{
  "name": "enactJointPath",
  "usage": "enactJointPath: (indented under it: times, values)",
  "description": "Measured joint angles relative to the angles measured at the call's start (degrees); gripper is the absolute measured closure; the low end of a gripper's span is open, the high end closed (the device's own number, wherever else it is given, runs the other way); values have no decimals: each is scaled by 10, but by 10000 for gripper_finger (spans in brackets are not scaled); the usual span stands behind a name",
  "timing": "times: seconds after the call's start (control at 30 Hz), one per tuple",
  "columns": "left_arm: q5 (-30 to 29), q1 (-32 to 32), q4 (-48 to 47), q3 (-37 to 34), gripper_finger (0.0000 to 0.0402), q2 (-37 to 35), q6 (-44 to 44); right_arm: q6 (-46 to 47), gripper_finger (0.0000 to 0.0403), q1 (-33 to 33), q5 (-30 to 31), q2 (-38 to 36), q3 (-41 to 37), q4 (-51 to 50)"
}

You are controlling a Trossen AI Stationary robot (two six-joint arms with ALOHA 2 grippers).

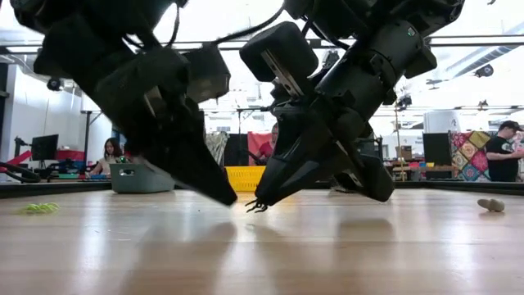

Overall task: Sort Halloween decoration
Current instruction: Put the black spider toy into the black bin

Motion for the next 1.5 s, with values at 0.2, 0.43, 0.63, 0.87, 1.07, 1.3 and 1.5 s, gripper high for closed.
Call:
enactJointPath:
  times: [0.2,0.43,0.63,0.87,1.07,1.3,1.5]
  values:
    - [-3,-2,-44,-11,402,-48,9,-7,394,-2,2,-15,0,-32]
    - [-21,-5,-49,-67,402,-139,4,-50,394,-26,5,-53,0,-97]
    - [-58,-5,-49,-121,402,-246,-8,-113,394,-67,6,-112,0,-178]
    - [-134,-5,-47,-150,402,-348,-20,-200,394,-158,5,-216,0,-307]
    - [-184,-4,-48,-152,402,-385,-15,-243,394,-289,5,-308,0,-385]
    - [-209,-3,-53,-152,402,-385,-15,-306,394,-462,16,-335,3,-462]
    - [-209,-3,-53,-152,402,-371,-46,-375,393,-550,65,-289,4,-468]
